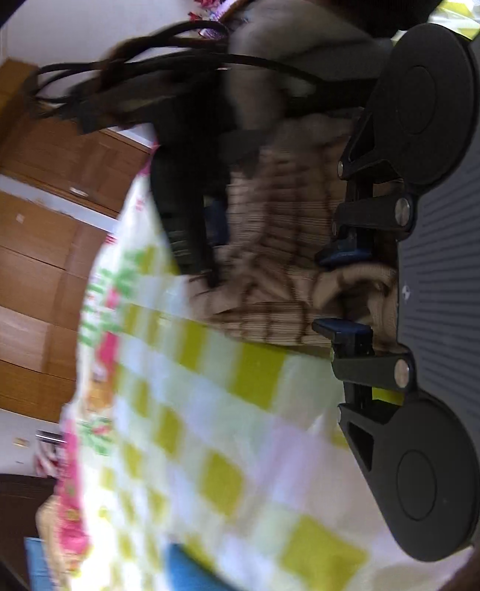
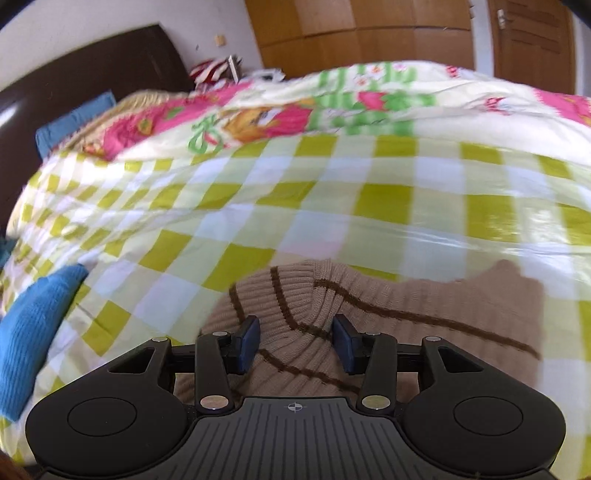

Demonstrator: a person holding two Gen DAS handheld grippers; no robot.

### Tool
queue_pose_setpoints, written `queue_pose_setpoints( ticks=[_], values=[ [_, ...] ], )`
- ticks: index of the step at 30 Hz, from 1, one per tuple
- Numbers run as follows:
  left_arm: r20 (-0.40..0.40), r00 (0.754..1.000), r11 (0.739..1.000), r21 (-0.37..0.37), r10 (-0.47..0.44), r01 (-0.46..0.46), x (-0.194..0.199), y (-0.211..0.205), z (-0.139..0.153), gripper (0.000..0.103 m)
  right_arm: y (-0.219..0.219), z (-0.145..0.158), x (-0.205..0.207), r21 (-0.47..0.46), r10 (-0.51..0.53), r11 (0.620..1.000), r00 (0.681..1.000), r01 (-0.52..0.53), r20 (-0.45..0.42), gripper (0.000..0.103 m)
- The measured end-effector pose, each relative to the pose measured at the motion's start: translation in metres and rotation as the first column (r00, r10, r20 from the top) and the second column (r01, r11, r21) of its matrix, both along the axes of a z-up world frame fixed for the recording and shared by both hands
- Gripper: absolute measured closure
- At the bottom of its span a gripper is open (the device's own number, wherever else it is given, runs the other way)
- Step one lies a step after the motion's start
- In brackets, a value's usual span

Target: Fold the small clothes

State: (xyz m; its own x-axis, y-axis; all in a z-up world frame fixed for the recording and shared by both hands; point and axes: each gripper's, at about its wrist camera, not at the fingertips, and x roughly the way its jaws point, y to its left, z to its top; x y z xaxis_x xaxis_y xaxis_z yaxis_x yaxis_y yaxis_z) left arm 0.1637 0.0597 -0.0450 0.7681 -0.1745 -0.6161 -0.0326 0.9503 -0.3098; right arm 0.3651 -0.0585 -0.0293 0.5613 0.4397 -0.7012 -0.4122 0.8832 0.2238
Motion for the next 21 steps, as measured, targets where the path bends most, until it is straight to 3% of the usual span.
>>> queue_pose_setpoints(
  ticks=[4, 7, 11, 14, 17, 21],
  values=[
    [0.000, 1.000, 1.000, 0.000, 0.000, 0.000, -0.001, 0.002, -0.003, 0.057, 0.023, -0.010, 0.004, -0.043, 0.059, 0.997, 0.998, -0.058, 0.009, 0.058],
    [0.003, 1.000, 1.000, -0.008, -0.005, 0.005, -0.003, 0.003, -0.003, 0.057, 0.031, -0.001, -0.002, -0.095, 0.075, 0.993, 0.996, -0.071, 0.038, 0.058],
    [0.009, 1.000, 1.000, -0.028, -0.004, 0.004, -0.005, 0.006, -0.002, 0.057, -0.012, 0.029, -0.028, 0.035, 0.016, 0.999, 0.998, -0.018, 0.058, 0.061],
    [0.012, 1.000, 1.000, -0.027, -0.005, 0.005, -0.005, 0.006, -0.003, 0.057, -0.057, 0.042, -0.060, 0.050, -0.062, 0.997, 0.995, 0.059, 0.078, 0.061],
    [0.013, 1.000, 1.000, 0.008, -0.016, 0.016, -0.004, 0.001, -0.003, 0.057, -0.093, 0.033, -0.092, 0.045, -0.112, 0.993, 0.993, 0.111, 0.025, 0.061],
    [0.002, 0.999, 0.997, 0.072, -0.038, 0.037, -0.005, -0.008, -0.002, 0.057, -0.110, -0.003, -0.123, 0.012, -0.113, 0.993, 0.989, 0.115, -0.092, 0.060]
  ],
)
